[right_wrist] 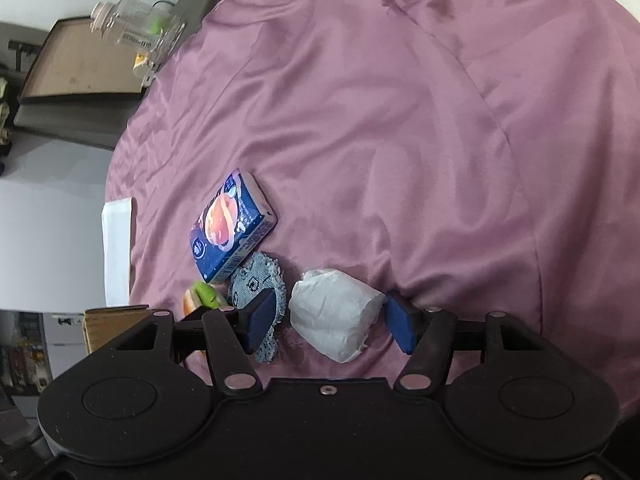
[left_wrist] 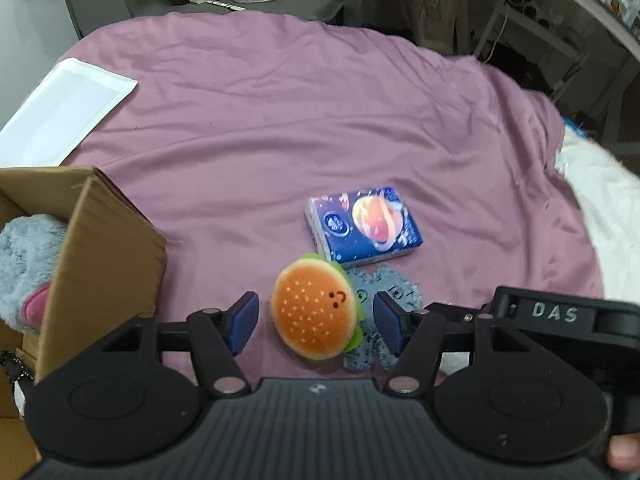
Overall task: Organize soft objects
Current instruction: 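Grasp the burger plush with the left gripper while the right gripper grasps the white ball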
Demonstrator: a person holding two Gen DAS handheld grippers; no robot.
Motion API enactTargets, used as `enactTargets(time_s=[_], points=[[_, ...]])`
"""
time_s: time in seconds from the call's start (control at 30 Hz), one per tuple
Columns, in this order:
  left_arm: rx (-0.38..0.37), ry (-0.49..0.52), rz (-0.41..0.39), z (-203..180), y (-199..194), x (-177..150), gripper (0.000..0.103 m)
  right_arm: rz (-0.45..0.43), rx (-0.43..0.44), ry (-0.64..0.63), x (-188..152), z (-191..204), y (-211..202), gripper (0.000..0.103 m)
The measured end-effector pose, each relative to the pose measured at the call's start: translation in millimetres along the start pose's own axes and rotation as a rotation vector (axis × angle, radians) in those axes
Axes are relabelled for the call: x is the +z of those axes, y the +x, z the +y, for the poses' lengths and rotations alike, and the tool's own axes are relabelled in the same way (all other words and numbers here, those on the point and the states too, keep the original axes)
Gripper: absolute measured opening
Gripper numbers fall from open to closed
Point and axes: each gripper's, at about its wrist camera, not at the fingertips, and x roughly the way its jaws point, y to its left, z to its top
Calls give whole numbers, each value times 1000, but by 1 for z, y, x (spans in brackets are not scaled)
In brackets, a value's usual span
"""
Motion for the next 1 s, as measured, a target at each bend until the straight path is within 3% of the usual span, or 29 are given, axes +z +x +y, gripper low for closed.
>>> enactTargets(time_s=[0.23,0.3,0.37,0.43,0.53,1.0], points=[[-8,-49,-16,8,9,-4,62,-10,-16,-35,-1,5,1,61],[-4,-51,-35,8,7,-5,61,-17,-26,-42,-2,6,1,56],[-9,-60,-36,10,6,-6,56,-24,-44,-48,-2,6,0,51],[-28,-71,-28,11,4,-7,42,-29,-46,-51,-3,7,-1,49],[-27,-56,-44,11,-5,-10,34,-40,-54,-64,-6,9,-2,48],[-49,-70,-152,28,-76,-26,32,-146,-32,-138,-34,26,-48,47]])
